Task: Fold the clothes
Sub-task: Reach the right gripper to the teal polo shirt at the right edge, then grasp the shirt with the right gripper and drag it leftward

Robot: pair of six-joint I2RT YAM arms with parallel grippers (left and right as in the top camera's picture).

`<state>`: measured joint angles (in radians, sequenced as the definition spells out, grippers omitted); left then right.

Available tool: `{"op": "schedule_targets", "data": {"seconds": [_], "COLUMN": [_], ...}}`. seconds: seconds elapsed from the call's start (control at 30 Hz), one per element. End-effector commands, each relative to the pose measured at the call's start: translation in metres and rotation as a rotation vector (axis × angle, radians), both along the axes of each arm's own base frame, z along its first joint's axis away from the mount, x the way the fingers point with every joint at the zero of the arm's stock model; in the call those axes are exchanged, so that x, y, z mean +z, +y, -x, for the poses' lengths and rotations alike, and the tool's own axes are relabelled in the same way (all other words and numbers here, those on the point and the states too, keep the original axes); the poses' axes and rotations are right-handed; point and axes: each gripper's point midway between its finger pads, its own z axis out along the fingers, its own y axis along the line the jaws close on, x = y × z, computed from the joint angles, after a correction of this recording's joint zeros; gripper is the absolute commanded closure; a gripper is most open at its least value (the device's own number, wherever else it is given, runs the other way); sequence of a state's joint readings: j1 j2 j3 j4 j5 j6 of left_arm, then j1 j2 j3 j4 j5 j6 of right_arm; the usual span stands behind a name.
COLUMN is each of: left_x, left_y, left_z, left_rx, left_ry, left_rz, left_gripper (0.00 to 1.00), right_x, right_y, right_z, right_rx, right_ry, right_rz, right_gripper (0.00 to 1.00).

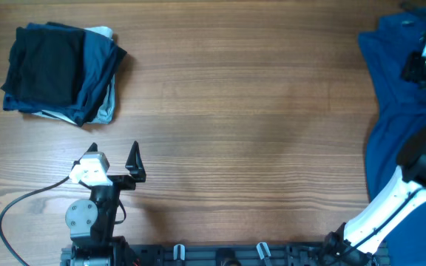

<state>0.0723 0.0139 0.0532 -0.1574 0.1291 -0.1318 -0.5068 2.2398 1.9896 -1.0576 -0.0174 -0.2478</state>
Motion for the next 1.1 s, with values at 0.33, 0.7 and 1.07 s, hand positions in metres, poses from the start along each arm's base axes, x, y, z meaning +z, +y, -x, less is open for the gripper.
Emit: {"op": "schedule_targets", "data": {"seconds": [0.33,0.7,1.07], "left_x": [-0.002,-0.002,-0.002], "left_y": [-0.001,-0.001,-0.001], "left_z": [0.0,0.0,0.0], "left_rx": [-0.008,-0.008,-0.008], "left_ry": [-0.002,-0.002,-0.002], "left_rz": [-0.015,-0.015,-0.015], "left_gripper": [0.0,0.0,0.0], "right_x": [-0.077,-0.092,-0.009], "right_y": [-0.023,-0.014,0.0], "right_z": [-0.018,-0.014,-0.046], "right_rx": [0.126,0.13,0.125], "right_ry": [0.068,0.083,-0.092], "right_rz": [0.084,0.04,0.126], "right_gripper": [0.42,0.96,0.96]}}
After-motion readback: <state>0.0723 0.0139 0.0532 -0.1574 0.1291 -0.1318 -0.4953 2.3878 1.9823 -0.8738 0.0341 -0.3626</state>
